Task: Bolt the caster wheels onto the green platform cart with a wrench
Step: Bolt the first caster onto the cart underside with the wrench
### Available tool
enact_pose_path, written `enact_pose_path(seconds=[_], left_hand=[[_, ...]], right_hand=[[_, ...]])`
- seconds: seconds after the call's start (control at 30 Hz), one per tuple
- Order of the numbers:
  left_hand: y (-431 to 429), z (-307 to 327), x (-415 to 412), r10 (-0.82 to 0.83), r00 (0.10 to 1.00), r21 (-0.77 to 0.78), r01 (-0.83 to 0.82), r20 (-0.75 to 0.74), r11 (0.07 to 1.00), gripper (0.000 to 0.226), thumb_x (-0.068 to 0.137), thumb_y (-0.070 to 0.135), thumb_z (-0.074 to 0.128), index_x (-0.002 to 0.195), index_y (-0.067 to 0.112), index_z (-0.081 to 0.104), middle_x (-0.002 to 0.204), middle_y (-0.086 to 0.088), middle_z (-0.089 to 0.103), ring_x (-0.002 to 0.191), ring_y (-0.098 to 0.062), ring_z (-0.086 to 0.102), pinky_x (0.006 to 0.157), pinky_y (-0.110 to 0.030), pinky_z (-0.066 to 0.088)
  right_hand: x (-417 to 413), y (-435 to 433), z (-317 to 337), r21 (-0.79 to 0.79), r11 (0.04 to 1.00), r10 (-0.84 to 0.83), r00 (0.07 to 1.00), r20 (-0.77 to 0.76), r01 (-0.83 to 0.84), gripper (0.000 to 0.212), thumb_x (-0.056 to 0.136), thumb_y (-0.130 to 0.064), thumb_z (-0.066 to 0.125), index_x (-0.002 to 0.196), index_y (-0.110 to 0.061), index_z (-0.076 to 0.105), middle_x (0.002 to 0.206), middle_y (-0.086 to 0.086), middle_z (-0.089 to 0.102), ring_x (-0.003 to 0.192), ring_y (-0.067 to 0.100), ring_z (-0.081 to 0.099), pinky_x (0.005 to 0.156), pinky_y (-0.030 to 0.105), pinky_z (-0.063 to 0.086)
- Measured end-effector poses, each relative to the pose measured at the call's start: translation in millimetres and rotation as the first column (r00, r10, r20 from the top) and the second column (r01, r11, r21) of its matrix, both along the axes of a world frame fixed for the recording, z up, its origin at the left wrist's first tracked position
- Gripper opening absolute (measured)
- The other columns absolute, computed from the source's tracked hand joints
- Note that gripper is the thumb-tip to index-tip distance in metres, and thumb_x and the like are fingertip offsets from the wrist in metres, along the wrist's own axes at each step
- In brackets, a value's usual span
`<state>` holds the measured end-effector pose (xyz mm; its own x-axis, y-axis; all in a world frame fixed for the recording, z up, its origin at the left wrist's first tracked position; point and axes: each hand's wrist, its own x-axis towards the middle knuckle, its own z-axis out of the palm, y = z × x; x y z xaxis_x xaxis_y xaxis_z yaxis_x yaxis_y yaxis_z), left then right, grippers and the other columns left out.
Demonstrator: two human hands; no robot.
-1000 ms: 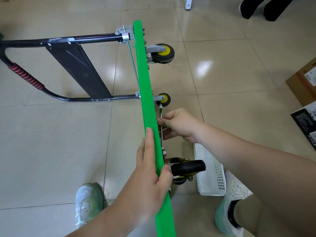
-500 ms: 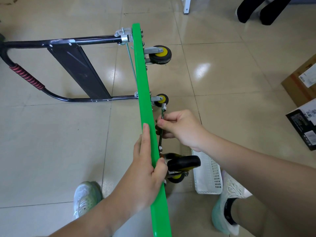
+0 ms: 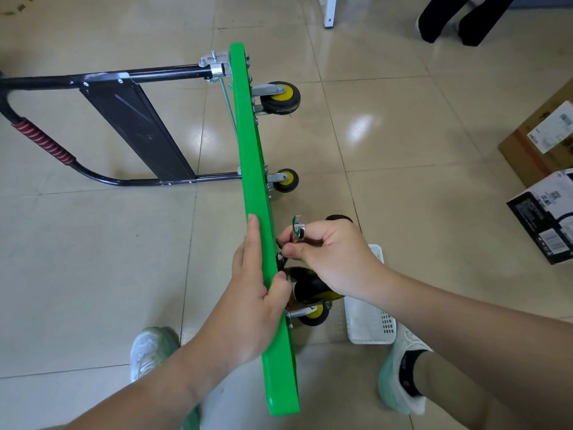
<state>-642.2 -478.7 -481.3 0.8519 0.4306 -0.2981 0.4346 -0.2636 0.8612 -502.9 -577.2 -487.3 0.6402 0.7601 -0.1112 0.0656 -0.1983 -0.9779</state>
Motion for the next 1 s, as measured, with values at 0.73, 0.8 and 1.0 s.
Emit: enact_pose_path(seconds=[0.73,0.8,1.0], left_hand=[[3,0,-2,-0.054,0.998,-0.017,0.053,-0.037,0.998,0.092,0.106,0.028,0.046,0.150,0.049,-0.032,0.158,0.023,0.010,0.102,0.032,0.042,0.079,0.005,0.034],[5,-1,-3,-0.065,0.997,-0.002,0.065,-0.038,0.998,0.093,0.105,0.029,0.046,0.149,0.050,-0.033,0.155,0.024,0.011,0.102,0.029,0.043,0.080,0.005,0.033],[5,-5,-3,-0.059,0.996,0.015,0.060,-0.063,0.998,0.093,0.104,0.036,0.044,0.145,0.057,-0.037,0.163,0.022,0.003,0.107,0.026,0.043,0.082,0.007,0.031]], right_hand=[[28,10,17,-0.049,0.996,0.075,0.996,0.037,-0.073,0.027,0.077,0.002,0.081,0.080,-0.025,0.078,0.083,0.000,0.078,0.081,0.010,0.073,0.090,0.034,0.059],[34,9,24,0.034,0.998,0.062,0.998,0.006,-0.062,0.024,0.077,0.005,0.077,0.082,-0.018,0.077,0.085,0.004,0.078,0.082,0.012,0.072,0.083,0.029,0.059],[60,28,23,0.053,0.995,-0.071,0.977,-0.201,0.084,0.017,0.088,0.001,0.066,0.083,-0.014,0.072,0.077,0.004,0.076,0.080,0.020,0.075,0.067,0.023,0.060]])
